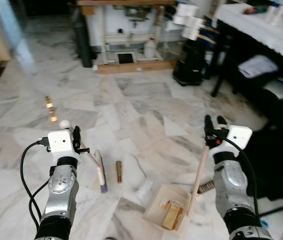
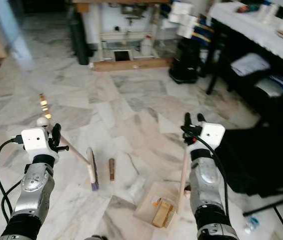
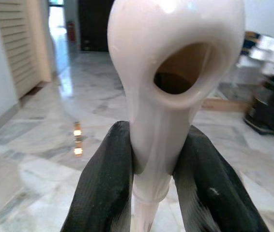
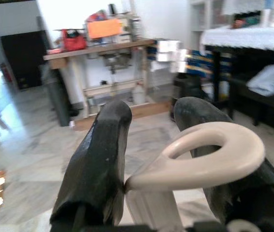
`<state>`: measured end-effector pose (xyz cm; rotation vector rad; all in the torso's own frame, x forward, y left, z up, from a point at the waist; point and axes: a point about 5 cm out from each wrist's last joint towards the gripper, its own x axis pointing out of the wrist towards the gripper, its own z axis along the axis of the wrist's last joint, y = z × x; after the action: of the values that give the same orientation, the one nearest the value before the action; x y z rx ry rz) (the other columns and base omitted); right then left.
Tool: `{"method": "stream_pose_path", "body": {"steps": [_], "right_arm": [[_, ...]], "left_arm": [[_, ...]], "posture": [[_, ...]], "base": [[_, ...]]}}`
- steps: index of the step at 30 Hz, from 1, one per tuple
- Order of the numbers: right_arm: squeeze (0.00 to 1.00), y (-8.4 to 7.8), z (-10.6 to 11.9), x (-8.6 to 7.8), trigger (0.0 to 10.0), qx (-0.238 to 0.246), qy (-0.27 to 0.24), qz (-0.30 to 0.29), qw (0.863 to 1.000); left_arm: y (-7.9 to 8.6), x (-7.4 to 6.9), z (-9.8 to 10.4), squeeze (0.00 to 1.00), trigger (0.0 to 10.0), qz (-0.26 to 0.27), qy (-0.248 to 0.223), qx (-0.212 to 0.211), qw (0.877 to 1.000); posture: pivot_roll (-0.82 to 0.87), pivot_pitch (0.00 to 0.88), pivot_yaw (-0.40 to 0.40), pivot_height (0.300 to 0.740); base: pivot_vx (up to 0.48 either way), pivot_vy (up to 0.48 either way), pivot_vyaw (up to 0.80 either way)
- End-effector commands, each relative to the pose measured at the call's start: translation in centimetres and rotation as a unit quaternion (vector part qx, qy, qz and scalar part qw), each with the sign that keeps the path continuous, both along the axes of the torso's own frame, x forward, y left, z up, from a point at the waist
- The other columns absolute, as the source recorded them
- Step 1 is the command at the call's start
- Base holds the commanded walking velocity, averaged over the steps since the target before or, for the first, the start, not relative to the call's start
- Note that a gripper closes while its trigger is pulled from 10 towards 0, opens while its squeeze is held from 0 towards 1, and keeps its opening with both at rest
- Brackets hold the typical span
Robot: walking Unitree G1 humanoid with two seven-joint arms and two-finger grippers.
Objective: Sweep floor
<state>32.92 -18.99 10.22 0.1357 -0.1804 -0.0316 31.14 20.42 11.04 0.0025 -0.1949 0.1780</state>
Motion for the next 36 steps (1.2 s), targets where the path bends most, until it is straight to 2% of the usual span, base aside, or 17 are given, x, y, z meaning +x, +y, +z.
{"method": "stream_pose_path", "body": {"steps": [1, 14, 24, 28, 30, 33, 36], "right_arm": [[0.00, 0.9, 1.2, 0.6, 10.0, -0.001, -0.023, 0.017, 1.000], [0.00, 0.3, 1.8, 0.7, 10.0, 0.000, -0.032, 0.008, 0.999], [0.00, 0.9, 2.0, 0.9, 10.0, 0.005, -0.031, 0.019, 0.999], [0.00, 0.9, 1.8, 0.9, 10.0, 0.017, -0.030, 0.017, 0.999], [0.00, 0.9, 1.6, 0.7, 10.0, 0.002, -0.024, 0.016, 1.000], [0.00, 0.7, 1.3, 0.5, 10.0, -0.009, -0.020, 0.005, 1.000], [0.00, 0.4, 0.9, 0.3, 10.0, -0.023, -0.013, -0.015, 1.000]], "left_arm": [[0.3, 0.1, 1.3, 0.00, 10.0, 0.006, -0.023, 0.006, 1.000], [-0.6, 0.0, 1.4, 0.00, 10.0, -0.001, -0.023, 0.002, 1.000], [-0.6, -0.5, 1.2, 0.00, 10.0, 0.001, -0.018, -0.001, 1.000], [-0.8, -0.7, 0.9, 0.00, 10.0, -0.007, -0.015, -0.004, 1.000], [-1.3, -0.5, 1.0, 0.00, 10.0, -0.037, -0.012, -0.006, 0.999], [-2.2, -0.3, 1.3, 0.00, 10.0, -0.087, -0.008, 0.019, 0.996], [-2.5, -0.1, 1.4, 0.00, 10.0, -0.118, -0.003, 0.023, 0.993]], "posture": [[0.13, 0.006, -0.073, 0.740], [0.11, 0.075, -0.085, 0.740], [0.12, 0.101, -0.100, 0.740], [0.12, 0.107, -0.098, 0.740], [0.12, 0.108, -0.093, 0.740], [0.12, 0.105, -0.083, 0.740], [0.12, 0.100, -0.073, 0.740]], "base": [[0.000, 0.000, 0.80], [0.000, 0.000, 0.80], [0.000, 0.000, 0.80], [0.000, 0.000, 0.00], [0.000, 0.000, 0.00], [0.000, 0.000, 0.00], [0.000, 0.000, 0.00]]}}
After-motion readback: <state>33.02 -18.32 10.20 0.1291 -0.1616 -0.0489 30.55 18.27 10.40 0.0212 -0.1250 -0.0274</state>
